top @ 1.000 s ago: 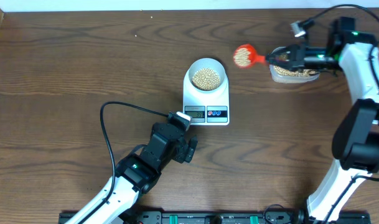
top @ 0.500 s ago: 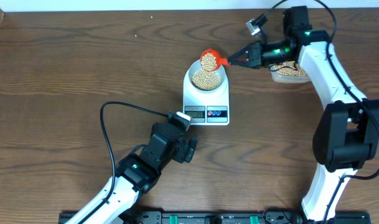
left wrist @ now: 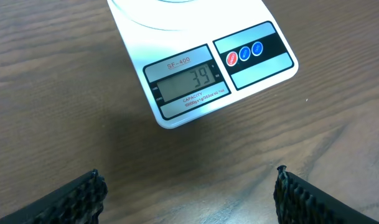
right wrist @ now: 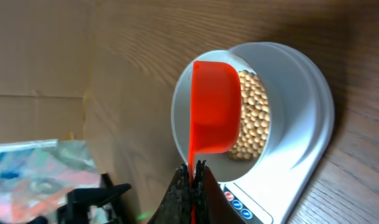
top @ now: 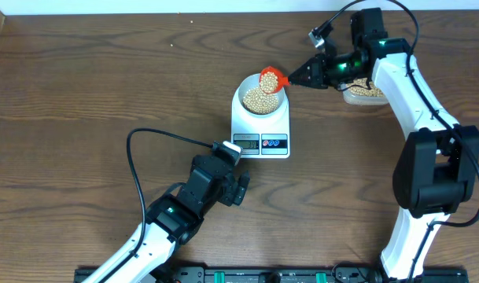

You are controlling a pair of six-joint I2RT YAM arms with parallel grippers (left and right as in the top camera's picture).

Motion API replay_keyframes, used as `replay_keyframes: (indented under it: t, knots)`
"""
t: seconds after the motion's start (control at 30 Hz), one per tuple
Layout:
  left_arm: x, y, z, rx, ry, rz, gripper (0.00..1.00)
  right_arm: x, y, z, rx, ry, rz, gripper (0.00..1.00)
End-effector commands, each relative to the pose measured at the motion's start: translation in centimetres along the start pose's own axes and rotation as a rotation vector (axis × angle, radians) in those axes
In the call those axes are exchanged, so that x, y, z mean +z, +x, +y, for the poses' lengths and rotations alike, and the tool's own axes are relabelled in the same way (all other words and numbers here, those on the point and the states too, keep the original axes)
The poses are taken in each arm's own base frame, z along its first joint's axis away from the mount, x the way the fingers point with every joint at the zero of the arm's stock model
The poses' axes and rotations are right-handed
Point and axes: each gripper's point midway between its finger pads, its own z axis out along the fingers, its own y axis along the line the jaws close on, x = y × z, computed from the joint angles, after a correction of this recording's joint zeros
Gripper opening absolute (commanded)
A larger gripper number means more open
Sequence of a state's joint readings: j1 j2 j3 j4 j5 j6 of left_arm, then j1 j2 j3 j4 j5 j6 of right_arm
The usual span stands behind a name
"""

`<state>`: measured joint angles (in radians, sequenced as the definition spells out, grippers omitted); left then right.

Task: Scoop item into bowl and weigh 50g on scale
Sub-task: 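Lift the scoop and carry it over the white bowl, then tilt the scoop with the right gripper to pour chickpeas into the bowl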

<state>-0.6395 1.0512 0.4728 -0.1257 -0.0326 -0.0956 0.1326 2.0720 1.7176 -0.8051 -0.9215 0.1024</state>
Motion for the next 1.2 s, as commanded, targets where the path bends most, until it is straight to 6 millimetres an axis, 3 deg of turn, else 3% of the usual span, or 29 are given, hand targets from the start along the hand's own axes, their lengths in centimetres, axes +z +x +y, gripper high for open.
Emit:
replay_keyframes:
  t: [0.0,0.37,0.83,1.17]
  knots:
    - [-0.4,-1.2,0.2,0.015,-0.015,-0.03,0.88,0.9,0.3,0.5,-0.026,0.06,0.014,0.01]
    - [-0.4,-1.2,0.2,0.015,-0.015,-0.03,0.89,2.0,0.7,1.1,-0.067,0.116,0.026,0.01]
    - [-0.4,-1.2,0.2,0.015,-0.015,-0.03,0.88,0.1,0.1,3.0,-0.181,0.292,-0.032,0.01]
    - [-0.4,-1.2,0.2,0.015,-0.015,-0.03,0.88,1.2,0.8,3.4,-0.231,0.362,-0.008,0.01]
